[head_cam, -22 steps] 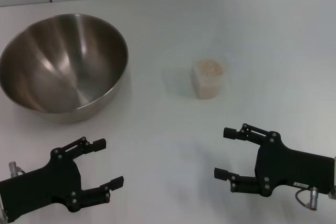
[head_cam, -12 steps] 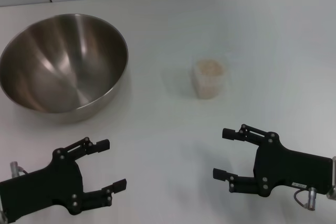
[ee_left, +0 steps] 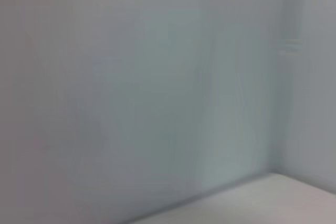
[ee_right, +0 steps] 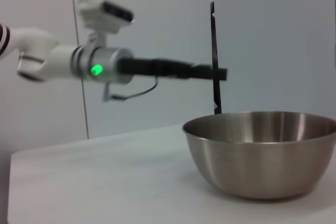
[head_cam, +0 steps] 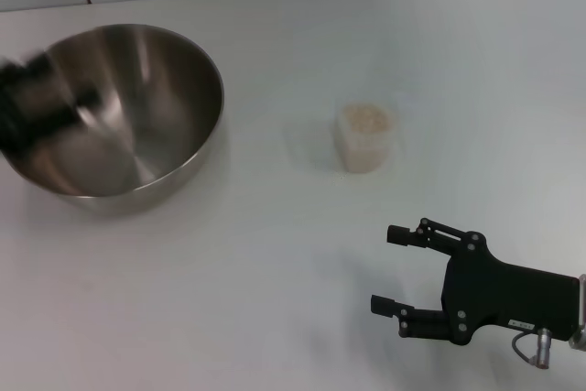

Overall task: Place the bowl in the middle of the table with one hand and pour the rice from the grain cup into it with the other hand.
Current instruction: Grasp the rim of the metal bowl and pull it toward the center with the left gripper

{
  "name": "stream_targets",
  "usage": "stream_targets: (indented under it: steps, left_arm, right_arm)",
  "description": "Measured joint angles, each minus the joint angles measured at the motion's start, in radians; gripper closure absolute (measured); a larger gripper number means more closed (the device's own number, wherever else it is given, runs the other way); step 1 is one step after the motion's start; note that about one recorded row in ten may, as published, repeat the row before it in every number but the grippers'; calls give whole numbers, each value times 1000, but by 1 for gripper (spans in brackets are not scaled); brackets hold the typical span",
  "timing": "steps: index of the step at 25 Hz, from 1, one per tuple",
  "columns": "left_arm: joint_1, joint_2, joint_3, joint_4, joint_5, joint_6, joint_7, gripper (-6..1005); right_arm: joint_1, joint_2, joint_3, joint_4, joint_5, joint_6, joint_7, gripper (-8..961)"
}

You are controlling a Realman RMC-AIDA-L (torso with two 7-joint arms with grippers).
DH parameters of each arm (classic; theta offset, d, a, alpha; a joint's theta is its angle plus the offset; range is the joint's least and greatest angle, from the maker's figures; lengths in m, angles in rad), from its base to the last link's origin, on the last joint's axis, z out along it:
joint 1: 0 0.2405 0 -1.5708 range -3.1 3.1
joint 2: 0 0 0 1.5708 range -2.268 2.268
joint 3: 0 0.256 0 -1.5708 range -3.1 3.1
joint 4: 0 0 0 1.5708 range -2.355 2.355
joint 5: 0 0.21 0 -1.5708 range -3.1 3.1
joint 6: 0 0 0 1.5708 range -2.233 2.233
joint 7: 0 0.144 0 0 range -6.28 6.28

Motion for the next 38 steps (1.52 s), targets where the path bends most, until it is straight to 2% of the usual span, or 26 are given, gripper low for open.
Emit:
stream_targets:
  steps: [4,6,9,11,16,20,33,35,38]
  left_arm:
    - [-35,14,-5,155,116,-245,-320,165]
    - [-93,29,-7,177,308,-318,-515,169]
    - [-171,39,-8,162,539,-325,-683,175]
    - [-208,32,-13,149,659,-325,-737,180]
    - [-247,10,-17,125,787,-340,-733,191]
    - [-265,8,-11,106,829,-338,-730,199]
    - [-282,7,-11,88,847,-335,-713,227]
    - [-285,7,-13,87,848,-336,-714,443]
    - [-293,9,-14,82,854,-337,-712,534]
  right_arm:
    - [-1,1,0,0,0,-1,2,123]
    - [-1,2,0,0,0,-3,3,123]
    - [-1,2,0,-2,-1,-6,4,123]
    - [-3,2,0,-4,-2,-8,4,123]
    - [-6,2,0,-7,-7,-9,4,124]
    - [-5,2,0,-8,-12,-9,5,124]
    - [-8,2,0,-8,-14,-2,6,124]
    - [-9,2,0,-8,-14,-2,6,124]
    - [-9,2,0,-6,-14,-2,6,124]
